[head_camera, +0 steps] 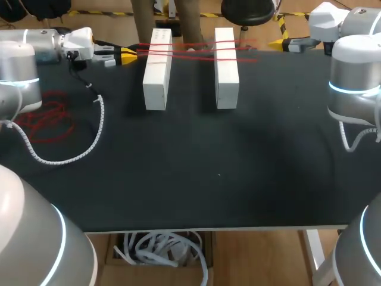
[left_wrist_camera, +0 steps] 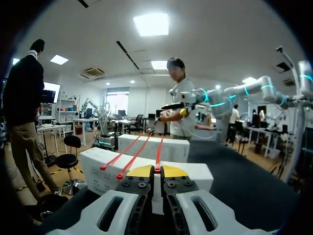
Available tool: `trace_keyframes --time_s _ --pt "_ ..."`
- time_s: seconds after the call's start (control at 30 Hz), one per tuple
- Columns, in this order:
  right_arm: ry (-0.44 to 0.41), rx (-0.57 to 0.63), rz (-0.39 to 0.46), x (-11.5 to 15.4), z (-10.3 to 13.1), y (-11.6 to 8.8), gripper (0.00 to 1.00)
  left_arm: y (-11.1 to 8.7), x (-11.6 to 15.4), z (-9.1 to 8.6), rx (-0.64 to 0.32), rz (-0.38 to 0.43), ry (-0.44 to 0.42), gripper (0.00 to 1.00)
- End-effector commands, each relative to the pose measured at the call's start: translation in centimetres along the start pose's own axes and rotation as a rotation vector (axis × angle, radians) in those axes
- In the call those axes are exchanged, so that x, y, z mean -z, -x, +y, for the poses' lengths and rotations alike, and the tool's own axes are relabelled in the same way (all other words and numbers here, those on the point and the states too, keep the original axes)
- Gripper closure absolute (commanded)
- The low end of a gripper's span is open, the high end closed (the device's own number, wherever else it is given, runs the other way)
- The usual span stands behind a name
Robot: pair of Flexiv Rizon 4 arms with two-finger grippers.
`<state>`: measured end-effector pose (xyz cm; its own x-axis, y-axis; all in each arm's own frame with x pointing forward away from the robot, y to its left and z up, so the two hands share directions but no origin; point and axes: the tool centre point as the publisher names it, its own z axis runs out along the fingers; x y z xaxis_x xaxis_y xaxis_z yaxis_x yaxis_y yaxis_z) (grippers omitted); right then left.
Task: Grab the tape and strap the tape.
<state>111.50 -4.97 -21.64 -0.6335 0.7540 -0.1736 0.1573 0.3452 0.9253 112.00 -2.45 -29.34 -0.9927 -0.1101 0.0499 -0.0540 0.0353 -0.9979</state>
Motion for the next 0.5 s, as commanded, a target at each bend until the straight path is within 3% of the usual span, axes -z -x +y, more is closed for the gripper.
trace_keyframes --time_s 0.03,0.5 --pt "0.001 0.0 -0.001 0.0 0.0 0.0 0.0 -0.7 0.1 -1.4 -0.004 -0.019 -0.006 1.0" --pt "0.001 0.0 -0.001 0.0 0.0 0.0 0.0 -1.6 -0.2 -6.6 0.027 -0.047 -0.17 1.0"
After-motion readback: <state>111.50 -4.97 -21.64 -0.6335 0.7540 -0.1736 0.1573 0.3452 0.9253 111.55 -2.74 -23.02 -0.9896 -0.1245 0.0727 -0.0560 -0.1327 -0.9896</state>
